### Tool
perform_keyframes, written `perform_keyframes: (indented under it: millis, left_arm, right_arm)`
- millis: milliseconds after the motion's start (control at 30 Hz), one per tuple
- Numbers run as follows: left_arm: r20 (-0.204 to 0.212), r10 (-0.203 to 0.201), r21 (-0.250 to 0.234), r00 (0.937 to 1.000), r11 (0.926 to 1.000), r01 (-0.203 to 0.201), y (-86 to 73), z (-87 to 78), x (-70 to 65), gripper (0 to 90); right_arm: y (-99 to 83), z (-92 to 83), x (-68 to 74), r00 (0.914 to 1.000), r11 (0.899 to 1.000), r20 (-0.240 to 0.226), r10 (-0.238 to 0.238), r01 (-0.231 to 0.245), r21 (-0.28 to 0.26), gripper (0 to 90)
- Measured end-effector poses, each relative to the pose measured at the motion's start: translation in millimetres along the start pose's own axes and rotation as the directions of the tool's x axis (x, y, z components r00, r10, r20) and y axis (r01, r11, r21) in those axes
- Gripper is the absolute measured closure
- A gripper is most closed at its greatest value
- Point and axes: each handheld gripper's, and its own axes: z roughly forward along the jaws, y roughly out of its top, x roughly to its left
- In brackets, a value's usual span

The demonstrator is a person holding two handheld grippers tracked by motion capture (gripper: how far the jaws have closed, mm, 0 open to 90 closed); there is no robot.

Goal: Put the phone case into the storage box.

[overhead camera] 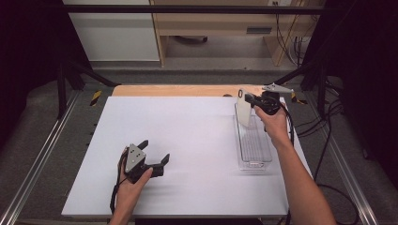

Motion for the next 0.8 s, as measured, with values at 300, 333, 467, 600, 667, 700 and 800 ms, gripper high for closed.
perform_keyframes:
  millis: [300,333,467,600,667,700,800]
  left_arm:
    - [-0.001,-0.004,-0.002,1.0000,1.0000,0.004,-0.1,-0.2,0.6,5.3]
    - [-0.001,-0.003,-0.001,1.0000,1.0000,0.003,0.0,-0.2,0.5,5.3]
    - [-0.002,-0.002,-0.001,1.0000,1.0000,0.002,0.2,-0.7,0.6,5.3]
    - [-0.002,-0.006,-0.006,1.0000,1.0000,0.006,0.3,-0.8,0.5,5.3]
    - [-0.002,-0.003,-0.002,1.0000,1.0000,0.003,0.3,-0.7,0.4,5.3]
    - [-0.001,-0.002,-0.002,1.0000,1.0000,0.002,0.3,-0.6,0.2,5.3]
    - [0.000,-0.005,-0.007,1.0000,1.0000,0.005,0.5,-0.6,-0.2,5.3]
  right_arm:
    - [4.8,1.0,-4.4,0.9995,0.999,0.013,-0.029,0.028,0.047,73.3]
    - [5.0,1.1,-4.5,0.9994,0.998,0.015,-0.030,0.030,0.051,72.9]
    - [5.9,1.5,-6.4,0.9992,0.997,0.022,-0.033,0.032,0.065,71.3]
    - [7.5,1.9,-7.0,0.9987,0.996,0.028,-0.043,0.041,0.080,70.0]
    - [8.1,2.3,-7.1,0.9982,0.995,0.034,-0.049,0.046,0.086,69.3]
    - [8.2,2.8,-7.2,0.9982,0.995,0.036,-0.048,0.045,0.087,68.8]
    - [8.0,3.5,-8.1,0.9980,0.995,0.041,-0.049,0.045,0.090,67.5]
